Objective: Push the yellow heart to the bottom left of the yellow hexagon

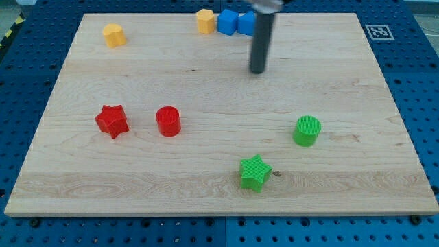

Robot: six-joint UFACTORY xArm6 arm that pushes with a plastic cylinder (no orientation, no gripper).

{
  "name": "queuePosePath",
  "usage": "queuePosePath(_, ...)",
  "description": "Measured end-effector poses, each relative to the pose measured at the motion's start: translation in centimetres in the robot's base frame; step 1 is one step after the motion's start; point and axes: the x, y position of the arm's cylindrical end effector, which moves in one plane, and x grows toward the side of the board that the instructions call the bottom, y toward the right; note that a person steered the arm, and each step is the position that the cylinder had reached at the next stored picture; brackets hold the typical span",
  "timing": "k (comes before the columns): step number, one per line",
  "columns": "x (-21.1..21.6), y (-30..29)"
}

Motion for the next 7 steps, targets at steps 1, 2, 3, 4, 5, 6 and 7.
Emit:
queuePosePath(1, -2.3, -7.5)
queuePosePath(2, -6.3, -14.2)
queuePosePath(3, -10.0, -19.4)
queuePosePath(4, -14.1, -23.4)
queuePosePath(5, -15.0, -28.9)
queuePosePath(6, -13.4, -31.6)
queuePosePath(7, -10.5, -28.6)
